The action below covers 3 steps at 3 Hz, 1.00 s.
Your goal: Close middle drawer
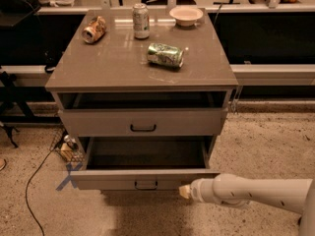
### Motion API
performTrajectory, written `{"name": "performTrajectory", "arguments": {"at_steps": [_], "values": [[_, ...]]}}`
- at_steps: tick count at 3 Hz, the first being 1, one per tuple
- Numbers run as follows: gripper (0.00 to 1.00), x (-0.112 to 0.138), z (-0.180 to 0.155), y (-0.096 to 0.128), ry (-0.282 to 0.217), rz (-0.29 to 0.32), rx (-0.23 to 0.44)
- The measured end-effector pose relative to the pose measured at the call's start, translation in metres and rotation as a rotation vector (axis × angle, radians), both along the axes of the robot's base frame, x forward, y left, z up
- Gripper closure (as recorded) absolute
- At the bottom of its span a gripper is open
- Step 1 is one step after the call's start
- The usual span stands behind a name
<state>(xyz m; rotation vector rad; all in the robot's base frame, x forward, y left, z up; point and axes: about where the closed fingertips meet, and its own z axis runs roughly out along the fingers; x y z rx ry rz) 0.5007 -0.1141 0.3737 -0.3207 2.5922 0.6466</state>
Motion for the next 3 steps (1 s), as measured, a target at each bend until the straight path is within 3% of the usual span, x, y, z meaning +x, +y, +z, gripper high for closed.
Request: {"name": "performTrajectory", "arguments": {"at_steps": [1, 2, 3], "values": [[1.0, 0.018, 0.008, 0.002, -0.026, -0.011, 0.009], [1.0, 0.017, 0.008, 0.003, -0.024, -0.01, 0.009], [1.0, 0.028, 0.006, 0.01, -0.058, -0.021, 0.03]]}}
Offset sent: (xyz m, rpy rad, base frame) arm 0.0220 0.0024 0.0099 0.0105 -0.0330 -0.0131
